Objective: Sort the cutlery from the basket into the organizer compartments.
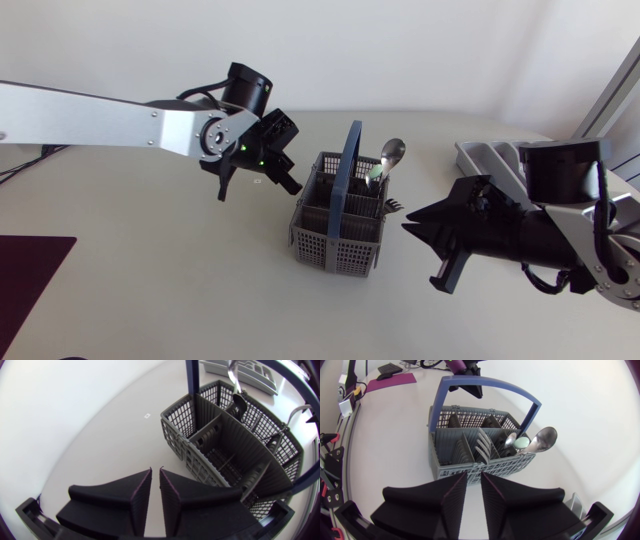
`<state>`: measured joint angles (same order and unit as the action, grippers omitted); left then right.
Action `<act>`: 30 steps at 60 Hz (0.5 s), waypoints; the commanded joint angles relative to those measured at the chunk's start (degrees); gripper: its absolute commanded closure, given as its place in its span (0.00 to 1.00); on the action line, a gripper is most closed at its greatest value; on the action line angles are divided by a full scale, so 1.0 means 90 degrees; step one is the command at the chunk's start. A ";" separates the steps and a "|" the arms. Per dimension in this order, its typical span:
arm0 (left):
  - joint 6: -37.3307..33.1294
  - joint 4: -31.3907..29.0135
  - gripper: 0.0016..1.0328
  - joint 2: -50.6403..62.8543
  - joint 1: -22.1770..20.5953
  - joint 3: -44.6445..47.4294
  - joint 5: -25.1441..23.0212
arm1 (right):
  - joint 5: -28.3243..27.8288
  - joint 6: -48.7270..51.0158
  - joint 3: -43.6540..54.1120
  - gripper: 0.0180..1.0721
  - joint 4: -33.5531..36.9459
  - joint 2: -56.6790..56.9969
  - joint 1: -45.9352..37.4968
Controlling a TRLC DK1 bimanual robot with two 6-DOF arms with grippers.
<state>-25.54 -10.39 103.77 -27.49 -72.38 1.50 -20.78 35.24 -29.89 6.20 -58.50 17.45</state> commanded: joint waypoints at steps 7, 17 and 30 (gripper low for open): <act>-0.0238 0.0120 0.86 -0.0944 -0.0013 0.0855 -0.0049 | -0.0055 -0.0322 0.0050 0.68 -0.0054 -0.0072 -0.0054; -0.0258 0.0295 0.86 -0.1539 -0.0130 0.1489 -0.0049 | 0.0043 -0.0488 -0.0175 0.68 -0.0210 -0.0307 0.0014; -0.0307 0.0500 0.86 -0.2106 -0.0432 0.2036 -0.0030 | 0.0365 -0.0635 -0.0478 0.68 -0.0454 -0.0570 0.0268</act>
<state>-27.09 -6.90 87.09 -30.44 -56.14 1.52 -18.57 31.27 -32.27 3.62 -62.39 18.55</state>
